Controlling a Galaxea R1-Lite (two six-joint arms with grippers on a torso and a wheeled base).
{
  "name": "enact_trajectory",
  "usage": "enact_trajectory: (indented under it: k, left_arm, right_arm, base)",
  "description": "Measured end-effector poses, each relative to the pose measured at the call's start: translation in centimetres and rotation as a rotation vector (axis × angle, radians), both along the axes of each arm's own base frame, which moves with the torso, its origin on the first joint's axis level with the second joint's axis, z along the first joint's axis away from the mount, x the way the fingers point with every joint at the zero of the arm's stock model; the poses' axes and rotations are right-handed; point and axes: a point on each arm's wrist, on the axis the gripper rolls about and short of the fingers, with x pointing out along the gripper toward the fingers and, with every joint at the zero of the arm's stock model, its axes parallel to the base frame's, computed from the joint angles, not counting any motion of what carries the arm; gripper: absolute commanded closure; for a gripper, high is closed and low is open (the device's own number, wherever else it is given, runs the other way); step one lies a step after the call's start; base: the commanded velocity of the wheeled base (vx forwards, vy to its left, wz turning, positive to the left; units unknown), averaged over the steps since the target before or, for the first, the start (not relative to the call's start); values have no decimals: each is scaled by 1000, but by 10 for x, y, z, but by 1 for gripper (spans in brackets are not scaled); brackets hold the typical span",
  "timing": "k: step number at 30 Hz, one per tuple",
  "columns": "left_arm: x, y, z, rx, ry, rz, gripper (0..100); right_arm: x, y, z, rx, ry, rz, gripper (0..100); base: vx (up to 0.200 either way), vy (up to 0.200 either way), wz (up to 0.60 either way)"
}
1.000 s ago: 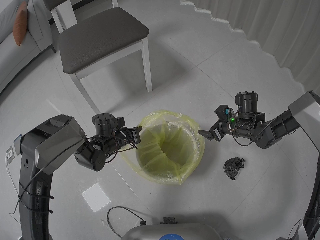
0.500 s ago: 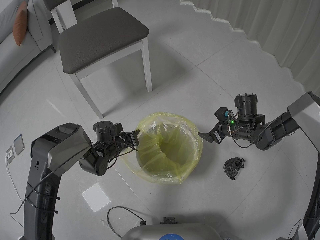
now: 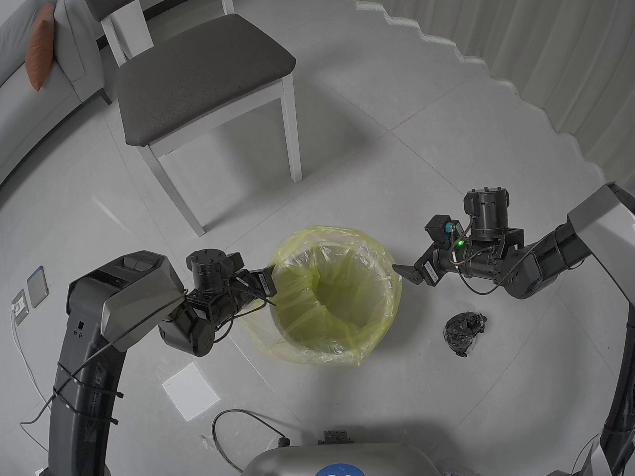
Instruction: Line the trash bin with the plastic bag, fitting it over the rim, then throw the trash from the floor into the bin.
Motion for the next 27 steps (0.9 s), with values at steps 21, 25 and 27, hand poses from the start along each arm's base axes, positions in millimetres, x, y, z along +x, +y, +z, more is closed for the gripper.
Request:
enact_trajectory:
  k: [21,25,27]
  left_arm:
    - [-2,0,0,-153,0,17,100]
    - [-2,1,-2,-210,-18,24,100]
    - [-2,3,-4,-226,-26,28,100]
  right_arm:
    - [-1,-2,-1,-1,8,-4,0]
    - [-2,-3,-2,-2,12,-5,0]
    - [-2,-3,-2,-2,14,-6,0]
  base:
    - [0,0,0]
    - [0,0,0]
    - [0,0,0]
